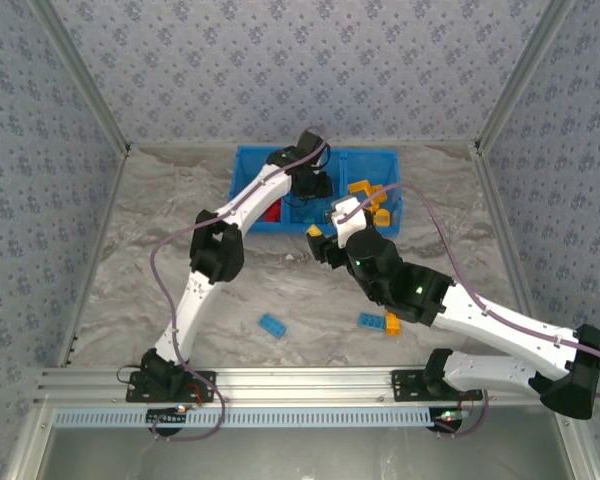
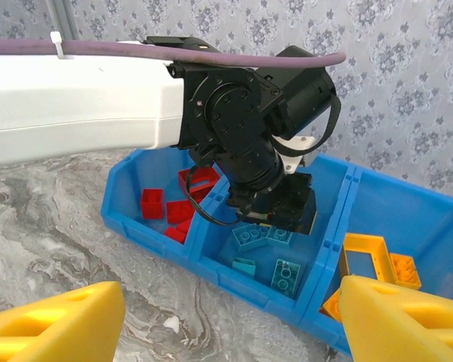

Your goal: Sort the legos into containers by color

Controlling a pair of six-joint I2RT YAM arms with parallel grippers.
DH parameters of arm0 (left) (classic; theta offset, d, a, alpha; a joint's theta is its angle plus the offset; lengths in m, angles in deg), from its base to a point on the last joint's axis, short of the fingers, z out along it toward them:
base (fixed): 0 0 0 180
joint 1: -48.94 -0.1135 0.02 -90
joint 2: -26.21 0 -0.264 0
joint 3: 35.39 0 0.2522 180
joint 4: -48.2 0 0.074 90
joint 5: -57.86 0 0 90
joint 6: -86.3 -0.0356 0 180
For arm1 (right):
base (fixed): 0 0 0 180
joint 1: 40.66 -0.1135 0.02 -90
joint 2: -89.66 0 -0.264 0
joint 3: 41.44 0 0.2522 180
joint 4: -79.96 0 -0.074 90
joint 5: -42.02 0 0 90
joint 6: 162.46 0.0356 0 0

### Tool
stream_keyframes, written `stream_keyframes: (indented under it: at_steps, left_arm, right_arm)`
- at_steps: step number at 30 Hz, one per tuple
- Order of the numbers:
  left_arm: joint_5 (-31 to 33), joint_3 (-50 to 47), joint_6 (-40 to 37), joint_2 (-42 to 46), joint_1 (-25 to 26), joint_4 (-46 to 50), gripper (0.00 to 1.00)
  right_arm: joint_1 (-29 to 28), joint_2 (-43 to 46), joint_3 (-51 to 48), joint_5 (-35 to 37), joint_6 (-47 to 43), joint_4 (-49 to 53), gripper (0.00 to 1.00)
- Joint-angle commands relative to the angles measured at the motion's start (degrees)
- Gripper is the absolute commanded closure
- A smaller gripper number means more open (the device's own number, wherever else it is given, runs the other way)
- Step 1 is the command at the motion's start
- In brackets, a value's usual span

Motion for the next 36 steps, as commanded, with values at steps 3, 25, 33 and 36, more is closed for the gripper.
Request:
stream_keyframes:
  at_steps: [3, 25, 33, 36]
  left_arm:
    - [-1.4, 2.3, -0.4, 0.0, 0.3, 1.2, 0.57]
    - [6.5, -42.2, -2.0, 46.0, 14.7, -14.7, 0.43]
    - [10.2, -68.8, 0.8, 63.1, 32.4, -22.1, 0.41]
    - [11.5, -74.6, 3.7, 67.0, 35.8, -23.6, 0.41]
  right_arm:
    - [0.3, 1.0, -0.9, 0.3, 4.4, 2.8, 0.23]
    - [9.6, -0.5, -0.3, -6.1, 57.8, 58.2, 0.27]
    - [21.8, -1.0, -14.9, -23.4, 52.5, 46.0, 0.24]
    - [23.8, -2.1, -17.5, -26.7, 50.8, 41.4, 0.23]
